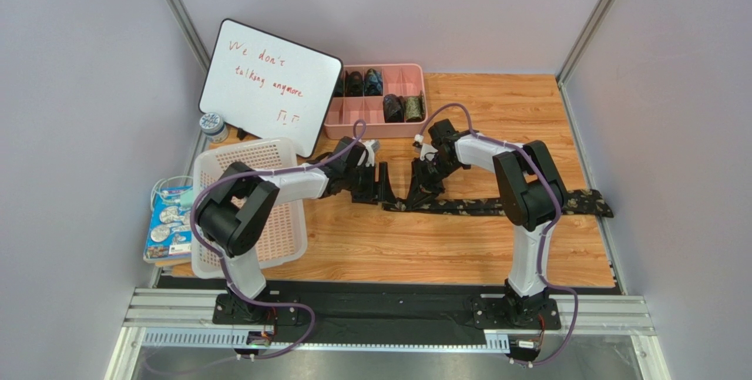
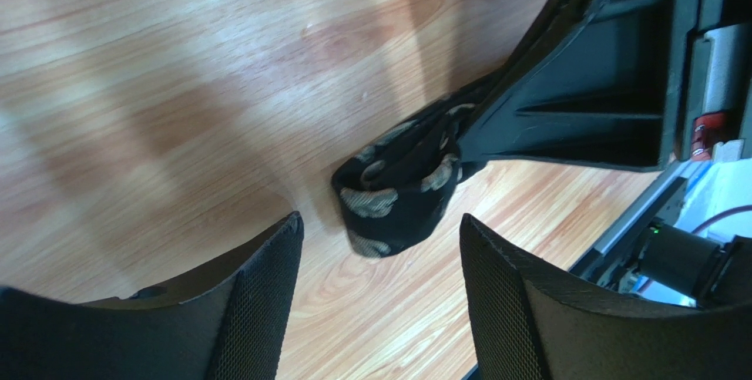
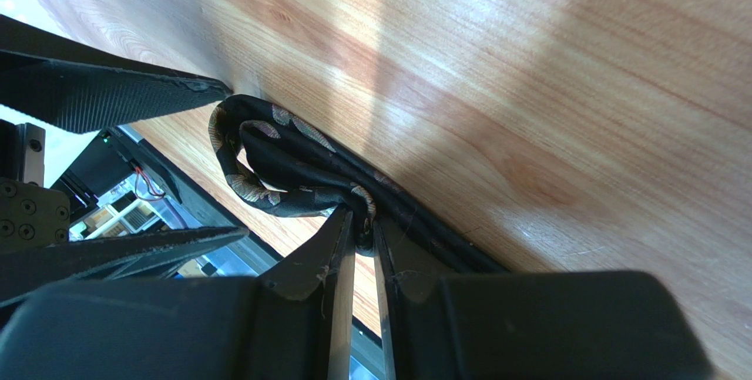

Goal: Roll the ties
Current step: Roll the tie at the center of the board.

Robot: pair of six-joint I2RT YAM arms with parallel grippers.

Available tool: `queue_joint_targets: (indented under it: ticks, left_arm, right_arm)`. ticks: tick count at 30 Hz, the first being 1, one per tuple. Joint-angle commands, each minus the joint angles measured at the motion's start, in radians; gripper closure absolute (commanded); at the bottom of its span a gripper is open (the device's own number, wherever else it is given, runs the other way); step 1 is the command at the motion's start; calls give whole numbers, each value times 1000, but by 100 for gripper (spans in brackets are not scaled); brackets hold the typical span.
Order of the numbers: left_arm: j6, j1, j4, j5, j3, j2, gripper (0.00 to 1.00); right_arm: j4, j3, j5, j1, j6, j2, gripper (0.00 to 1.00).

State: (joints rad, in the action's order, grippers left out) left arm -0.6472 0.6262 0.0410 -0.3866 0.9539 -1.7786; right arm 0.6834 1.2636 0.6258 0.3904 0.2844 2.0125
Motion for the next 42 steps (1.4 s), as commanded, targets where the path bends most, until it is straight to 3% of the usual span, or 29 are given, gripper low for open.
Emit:
queue_joint_targets:
  ticks: [1, 10, 11, 14, 16, 19, 21, 22, 23, 28, 36, 42]
  left_arm:
    - [15, 21, 20, 37, 62, -38, 32]
    - [47, 107, 222, 250, 186, -88, 58]
    - [50, 115, 247, 276, 193, -91, 68]
    - [76, 150, 345, 383, 235, -114, 87]
    - [87, 170, 376, 466, 253, -122, 93]
    - [101, 181, 402, 512, 278, -120, 91]
    - [100, 181, 416, 515, 295, -113, 83]
    - [101, 181, 431, 509, 299, -98, 70]
    - [106, 181, 438, 500, 304, -90, 66]
    - [83, 181, 479, 470, 304, -33, 57]
    - [57, 181, 491, 434, 313, -19, 63]
    - [46, 181, 430, 393, 307, -21, 82]
  right_arm:
    - [-30, -33, -196, 18, -34, 74, 81]
    - [-30, -33, -187, 19, -30, 71, 80]
    - [-30, -33, -186, 19, -31, 71, 80]
    - [-28, -35, -178, 19, -28, 68, 80]
    - [-27, -35, -173, 19, -27, 65, 80]
    - [-30, -35, -172, 19, -24, 63, 80]
    - [-30, -35, -173, 21, -22, 66, 80]
    - [-28, -35, -173, 21, -21, 66, 80]
    - [-31, -33, -173, 21, -19, 66, 80]
    - [-30, -35, -182, 22, -21, 63, 80]
    - [-27, -33, -182, 22, -21, 65, 80]
    - [-30, -35, -182, 22, -22, 63, 80]
